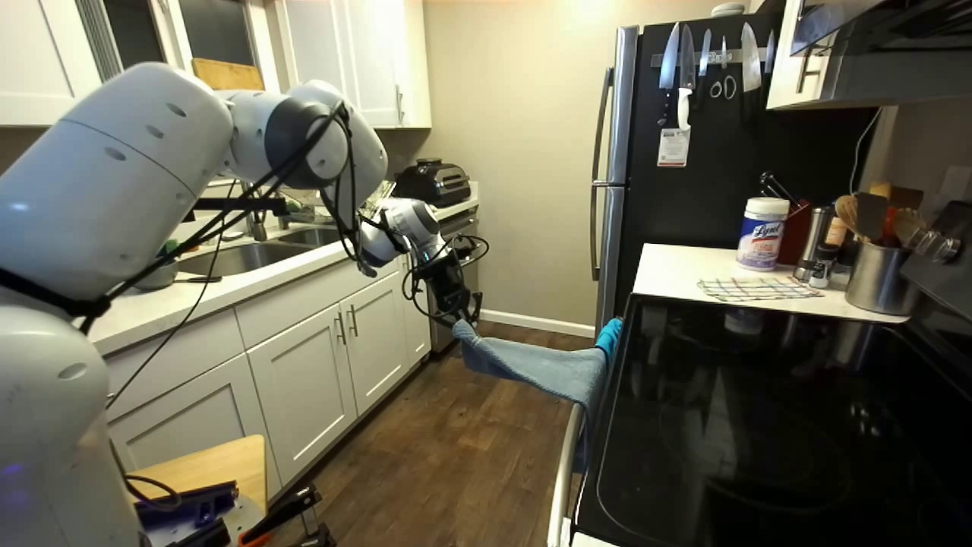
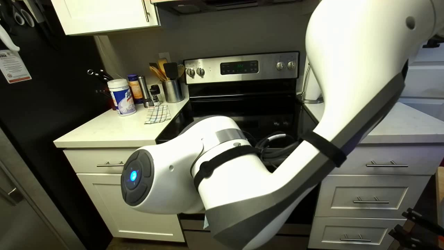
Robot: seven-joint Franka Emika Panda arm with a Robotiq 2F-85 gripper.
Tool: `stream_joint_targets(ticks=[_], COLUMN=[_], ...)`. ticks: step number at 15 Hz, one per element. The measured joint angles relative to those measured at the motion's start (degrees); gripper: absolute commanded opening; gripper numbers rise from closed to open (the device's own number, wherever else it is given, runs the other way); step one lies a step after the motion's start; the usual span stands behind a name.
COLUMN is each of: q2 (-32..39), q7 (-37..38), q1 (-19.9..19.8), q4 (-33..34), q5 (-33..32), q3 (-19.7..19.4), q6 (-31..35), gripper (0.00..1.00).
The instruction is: Lift the blue towel on the stove and put it on the oven door towel holder
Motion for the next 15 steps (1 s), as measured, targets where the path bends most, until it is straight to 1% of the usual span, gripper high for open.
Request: stream_joint_targets(ticks=[5,8,15], q2=[-0.32,-0.36,-0.37], q7=[0.14,0.15,0.15], q1=[2.41,3.59,4.55], q4=[-2.25,-2.74,-3.02], q5=[-2.13,-3.03,-3.64], q3=[1.89,2.33,2.57], q6=[0.39,0.39,0.39], gripper=[0.01,0.01,0.01])
